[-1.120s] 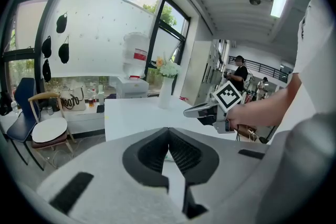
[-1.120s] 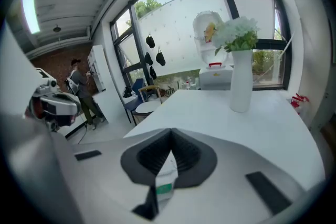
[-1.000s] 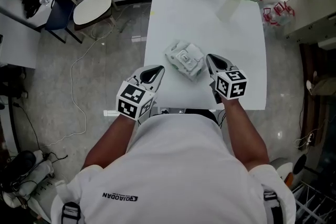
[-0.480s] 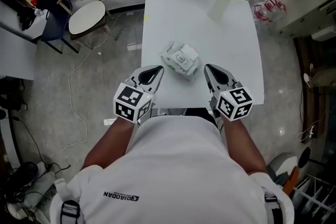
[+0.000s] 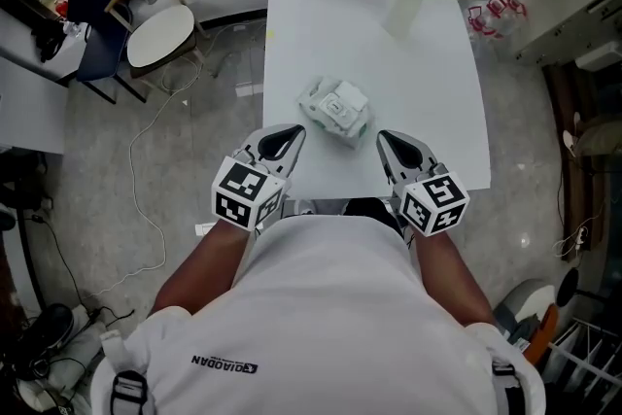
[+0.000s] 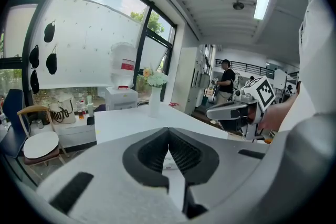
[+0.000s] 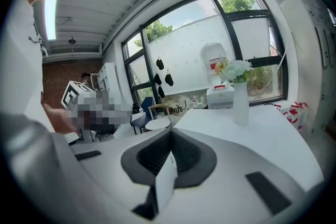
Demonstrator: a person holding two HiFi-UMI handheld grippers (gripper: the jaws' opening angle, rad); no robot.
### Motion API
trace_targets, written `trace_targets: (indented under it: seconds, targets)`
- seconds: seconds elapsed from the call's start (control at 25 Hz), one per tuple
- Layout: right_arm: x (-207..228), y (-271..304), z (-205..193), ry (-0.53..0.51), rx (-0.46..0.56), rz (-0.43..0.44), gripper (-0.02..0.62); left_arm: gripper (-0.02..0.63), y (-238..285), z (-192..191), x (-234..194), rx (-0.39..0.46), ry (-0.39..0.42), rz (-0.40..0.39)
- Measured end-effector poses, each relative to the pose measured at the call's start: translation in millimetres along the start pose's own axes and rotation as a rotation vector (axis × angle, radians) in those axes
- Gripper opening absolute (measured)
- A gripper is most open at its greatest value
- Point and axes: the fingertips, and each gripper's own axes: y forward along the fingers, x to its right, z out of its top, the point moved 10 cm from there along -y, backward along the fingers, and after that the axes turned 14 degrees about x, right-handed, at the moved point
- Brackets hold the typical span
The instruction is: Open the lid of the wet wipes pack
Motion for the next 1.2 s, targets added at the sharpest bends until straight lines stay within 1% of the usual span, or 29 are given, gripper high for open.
trace_targets:
  seconds: [0.24,1.2]
  targets:
    - [-2.4,0.4,-5.4,0.011,-0.018,0.002,0.005,-0.002,-3.0,-2.2,1.6,-0.009,0.001,-0.007]
    - [1.2,6.2,-6.7,0.020,-0.029,0.015,0.005,-0.002,-0.8,-3.8,-0.8,-0.006,-0.005,0.009]
